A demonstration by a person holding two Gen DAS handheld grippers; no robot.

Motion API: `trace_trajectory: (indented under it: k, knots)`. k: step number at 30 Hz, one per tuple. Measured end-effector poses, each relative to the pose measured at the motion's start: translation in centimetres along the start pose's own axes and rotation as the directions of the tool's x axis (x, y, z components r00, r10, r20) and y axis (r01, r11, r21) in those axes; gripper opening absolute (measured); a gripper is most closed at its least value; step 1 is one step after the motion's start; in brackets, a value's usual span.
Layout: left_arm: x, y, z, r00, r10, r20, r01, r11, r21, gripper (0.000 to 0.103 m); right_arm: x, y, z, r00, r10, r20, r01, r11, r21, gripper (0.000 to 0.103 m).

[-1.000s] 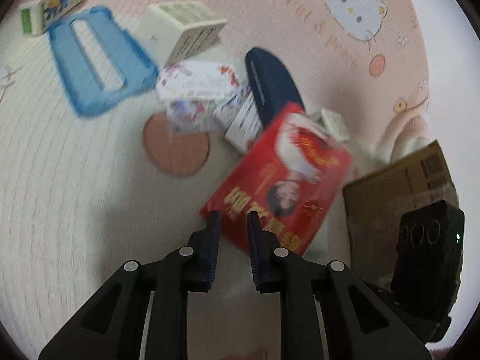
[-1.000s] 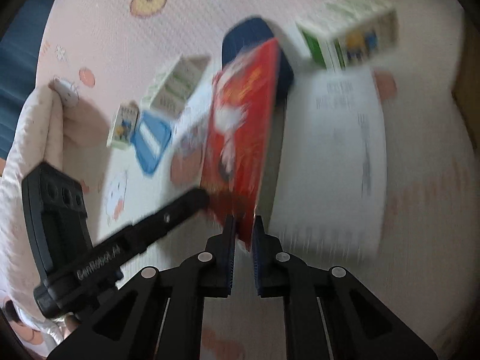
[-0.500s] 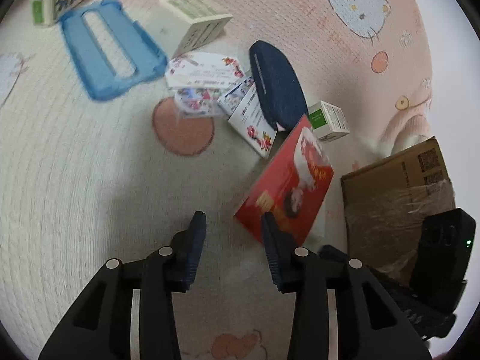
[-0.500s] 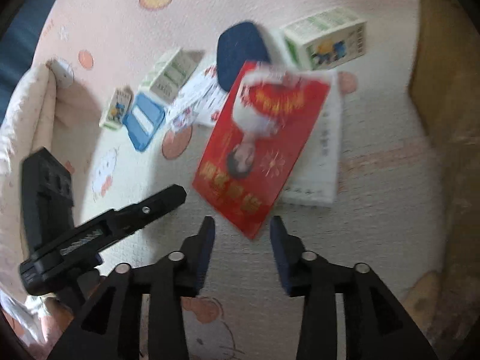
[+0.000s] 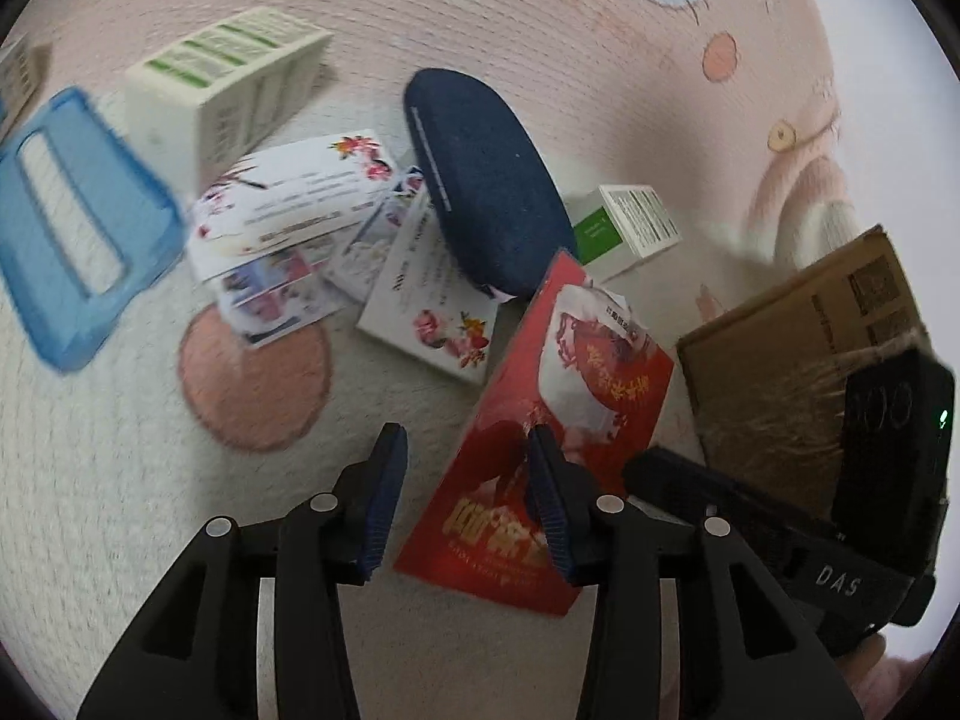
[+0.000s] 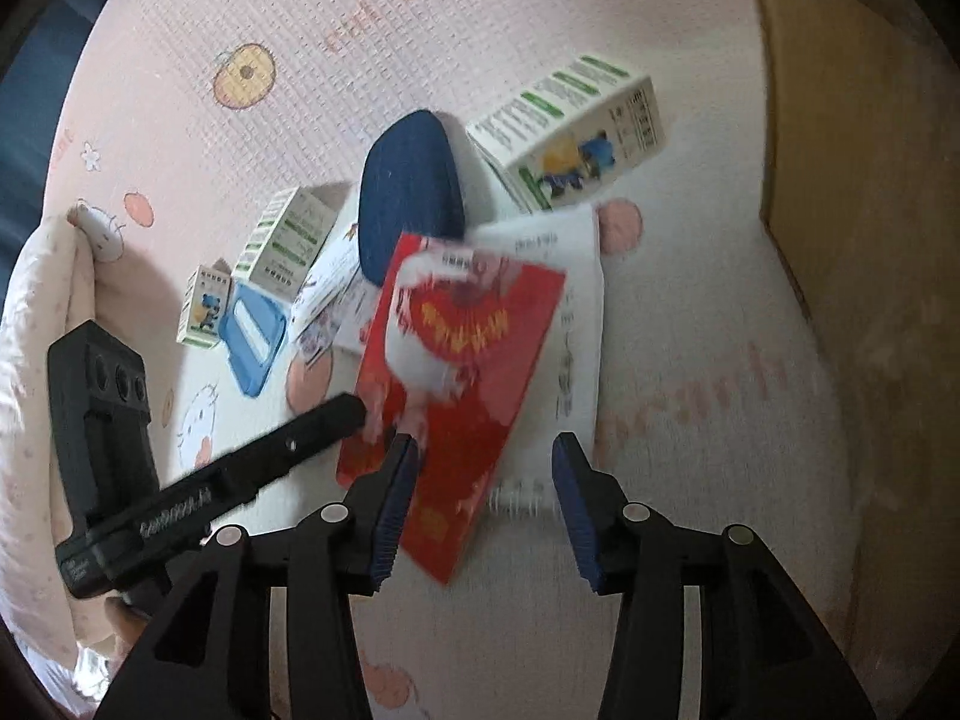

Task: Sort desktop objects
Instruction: 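Lift the red packet with the left gripper toward the cardboard box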

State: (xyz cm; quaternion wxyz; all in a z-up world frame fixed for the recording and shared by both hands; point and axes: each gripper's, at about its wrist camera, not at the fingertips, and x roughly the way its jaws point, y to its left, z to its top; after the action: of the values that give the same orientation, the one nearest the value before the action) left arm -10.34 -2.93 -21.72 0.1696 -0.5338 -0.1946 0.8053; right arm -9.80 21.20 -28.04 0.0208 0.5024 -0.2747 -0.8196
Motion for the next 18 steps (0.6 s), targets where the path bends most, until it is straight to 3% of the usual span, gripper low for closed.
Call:
trace_trajectory:
  k: [6, 10, 12, 18]
  knots:
    - [0.6, -1.8, 0.3, 1.0, 0.001, -0.016, 0.0, 0.998, 0.063, 0.042, 0.5, 0.2, 1.3, 0.999, -0.021, 0.042, 0.021, 1.0, -0.01, 0.043]
    - [0.3, -2.9, -0.2, 1.0, 0.028, -0.008, -0.027, 0.99, 0.138, 0.039, 0.2, 1.1, 1.3, 0.997, -0.032, 0.076, 0.037, 0.998, -0.058, 0.026]
    - [-0.2, -2.8, -0.4, 1.0, 0.015, 0.0, -0.015, 0.992, 0.129, 0.035, 0.0, 1.5, 1.3, 0.995, -0.034, 0.089, 0.04, 0.997, -0.072, 0.019]
    - [-3.0, -2.7, -0.8, 0.998, -0.038, 0.048, 0.035, 0.997, 0.07, 0.029, -1.6, 2.4, 1.7, 0.995, 0.005, 0.098, 0.004, 0.995, -0.095, 0.016]
